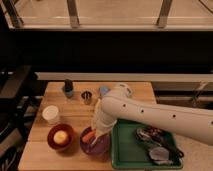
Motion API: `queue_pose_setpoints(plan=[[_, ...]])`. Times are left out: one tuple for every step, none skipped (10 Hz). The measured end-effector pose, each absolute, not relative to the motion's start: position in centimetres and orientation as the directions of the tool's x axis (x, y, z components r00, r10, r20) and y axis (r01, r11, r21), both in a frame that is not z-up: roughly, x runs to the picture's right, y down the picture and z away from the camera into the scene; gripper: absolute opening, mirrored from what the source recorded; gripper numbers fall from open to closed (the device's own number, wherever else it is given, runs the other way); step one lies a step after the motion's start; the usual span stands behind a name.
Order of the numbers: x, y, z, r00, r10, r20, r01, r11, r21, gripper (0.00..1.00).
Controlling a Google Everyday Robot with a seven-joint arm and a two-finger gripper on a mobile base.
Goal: Place pepper in purple bowl
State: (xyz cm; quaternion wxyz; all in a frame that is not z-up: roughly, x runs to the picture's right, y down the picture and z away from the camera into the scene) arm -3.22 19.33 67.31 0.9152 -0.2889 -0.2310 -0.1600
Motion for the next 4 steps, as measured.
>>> queue_pose_setpoints(plan=[[-3.27,19.33,67.3,0.842,-0.16,0.516,0.427,0.782,-0.454,0.54],[-3.32,19.35,67.31,0.841,-0.16,0.517,0.428,0.781,-0.455,0.54],[-3.33,19.35,67.32,0.841,-0.161,0.517,0.429,0.781,-0.455,0.54],[-3.27,19.35,67.33,0.842,-0.16,0.516,0.428,0.781,-0.455,0.54]])
